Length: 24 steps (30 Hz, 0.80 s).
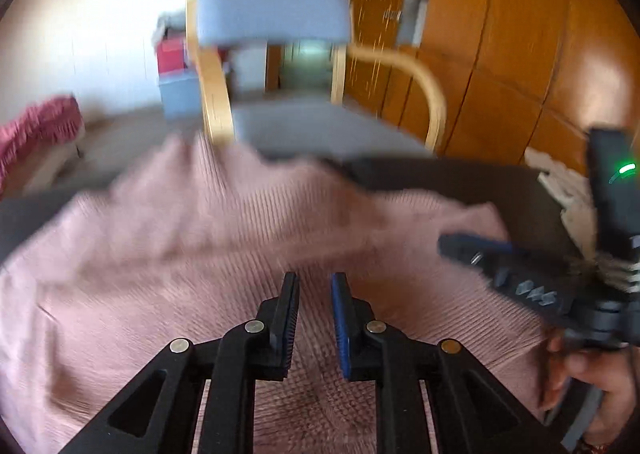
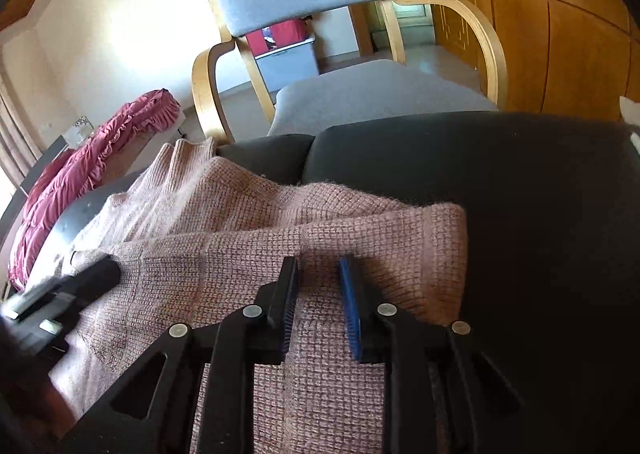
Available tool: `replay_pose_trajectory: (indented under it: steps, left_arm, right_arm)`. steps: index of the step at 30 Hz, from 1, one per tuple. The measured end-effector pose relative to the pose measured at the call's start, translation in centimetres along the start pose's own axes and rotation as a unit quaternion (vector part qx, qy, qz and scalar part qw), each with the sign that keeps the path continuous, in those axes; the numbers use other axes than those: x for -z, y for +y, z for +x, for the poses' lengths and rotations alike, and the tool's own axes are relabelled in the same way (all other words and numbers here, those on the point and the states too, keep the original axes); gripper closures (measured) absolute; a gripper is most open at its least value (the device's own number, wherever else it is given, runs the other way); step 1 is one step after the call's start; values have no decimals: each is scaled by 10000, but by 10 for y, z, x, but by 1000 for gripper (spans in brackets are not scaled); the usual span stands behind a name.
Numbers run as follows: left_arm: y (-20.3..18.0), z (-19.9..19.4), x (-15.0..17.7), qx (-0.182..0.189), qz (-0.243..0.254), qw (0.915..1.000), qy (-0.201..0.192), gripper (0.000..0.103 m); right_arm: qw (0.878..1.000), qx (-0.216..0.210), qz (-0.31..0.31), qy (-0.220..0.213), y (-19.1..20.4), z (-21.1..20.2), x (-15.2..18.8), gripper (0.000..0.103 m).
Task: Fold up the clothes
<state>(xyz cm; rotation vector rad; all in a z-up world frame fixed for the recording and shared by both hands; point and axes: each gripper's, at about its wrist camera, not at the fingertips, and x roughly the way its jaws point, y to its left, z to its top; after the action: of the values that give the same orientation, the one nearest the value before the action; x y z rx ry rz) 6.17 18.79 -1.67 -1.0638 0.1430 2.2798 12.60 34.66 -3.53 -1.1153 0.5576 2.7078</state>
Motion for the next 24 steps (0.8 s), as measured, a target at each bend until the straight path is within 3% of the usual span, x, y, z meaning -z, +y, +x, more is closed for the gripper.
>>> replay_pose_trajectory:
  steps: [2,5,8,9,14,16,18,19,21,24]
  left_arm:
    - [25,-3,-2,276,-495,9983,-91,88]
    - [69,-13,3,-181,-917,9955,-129,89]
    - [115,-28,18,80,-1335,9910,-98,93]
    - [126,-36,25,-11,-1437,9895,-130,94]
    - [176,-56,44,153,-2349,9716,-251,95]
    - [178,-62,43,97,-2488,9682,-250,96]
    - [155,-69,35,-164,-2229,9741,-357,94]
    - [135,-67,27,-68,-2004,9788,-404,90]
    - [94,-66,16,434,-1453,9877,-377,87]
    - [44,-45,9,905,-778,9929,3,87]
  right_arm:
    - [10000,-6,0,1,0,0,0,79]
    - [10000,-13,-7,8,-1,-1,0,79]
    - [10000,-56,-3,14,-1,-2,1,79]
    - [10000,-67,-15,20,-1,-2,1,79]
    - [9999,-71,-65,34,1,-1,1,79]
    - [9999,-83,-58,35,-1,-4,2,79]
    - [9999,-91,-48,33,-2,-4,2,79]
    - [9999,-93,-43,32,-1,-4,2,79]
    - [9999,-98,-36,30,0,-2,2,79]
    - [9999,-138,1,24,-1,-2,2,79]
